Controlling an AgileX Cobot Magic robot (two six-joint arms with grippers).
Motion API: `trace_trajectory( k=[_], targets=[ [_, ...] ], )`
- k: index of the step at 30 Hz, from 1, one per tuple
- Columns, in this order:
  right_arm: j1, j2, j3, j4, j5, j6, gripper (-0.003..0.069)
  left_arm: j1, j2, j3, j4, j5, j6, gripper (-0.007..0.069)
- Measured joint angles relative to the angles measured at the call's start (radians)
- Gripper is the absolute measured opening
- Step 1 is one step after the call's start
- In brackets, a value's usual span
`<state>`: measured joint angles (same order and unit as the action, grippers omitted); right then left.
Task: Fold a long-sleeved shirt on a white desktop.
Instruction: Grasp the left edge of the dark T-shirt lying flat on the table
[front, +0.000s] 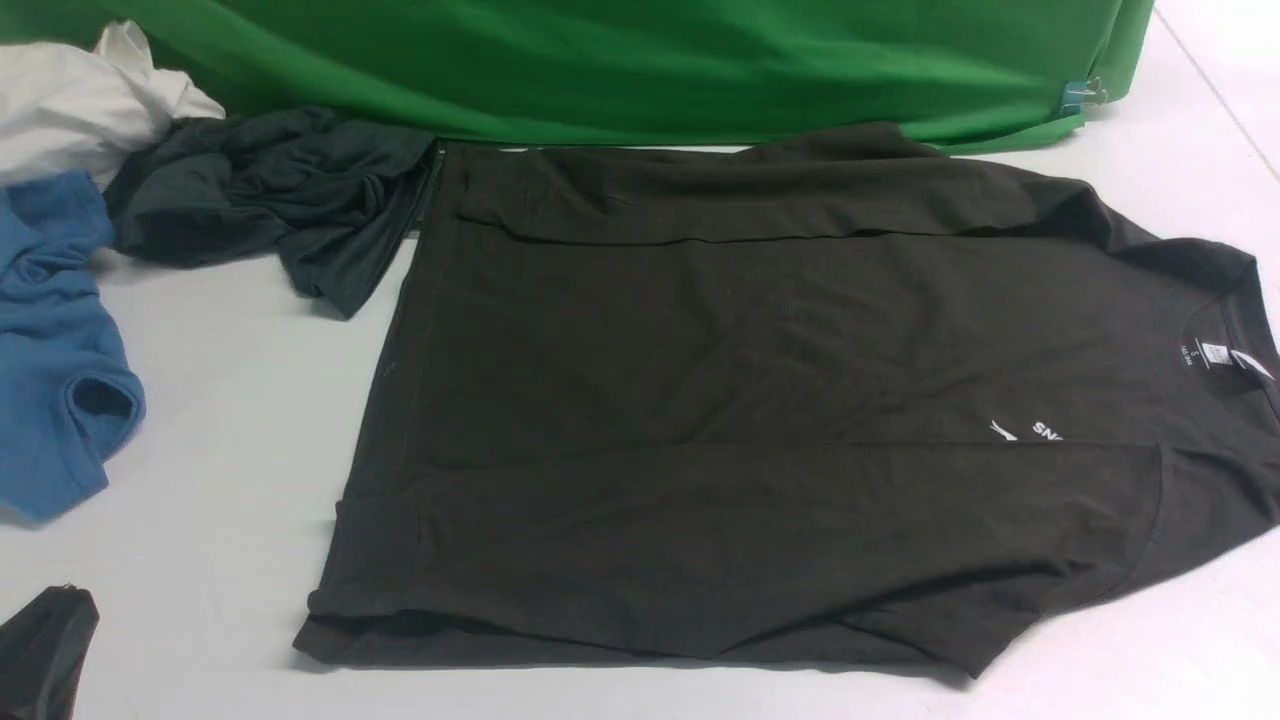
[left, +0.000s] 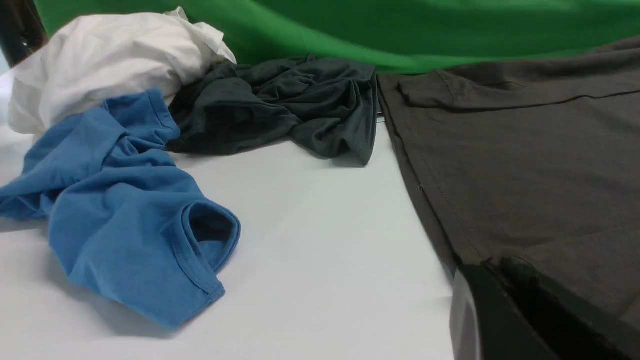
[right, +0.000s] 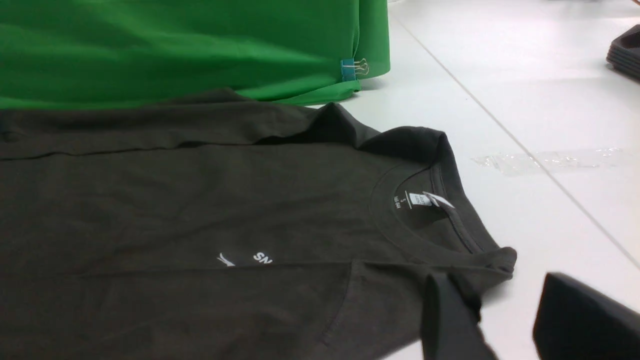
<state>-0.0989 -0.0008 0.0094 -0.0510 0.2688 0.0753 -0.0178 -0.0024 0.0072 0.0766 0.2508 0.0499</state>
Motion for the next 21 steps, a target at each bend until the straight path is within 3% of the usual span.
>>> trace_trajectory(
  k=[21],
  targets=[
    [0.000, 0.000, 0.000, 0.000, 0.001, 0.000, 0.0241, 0.042, 0.000, 0.000, 0.000, 0.000, 0.000, 0.0020]
  ],
)
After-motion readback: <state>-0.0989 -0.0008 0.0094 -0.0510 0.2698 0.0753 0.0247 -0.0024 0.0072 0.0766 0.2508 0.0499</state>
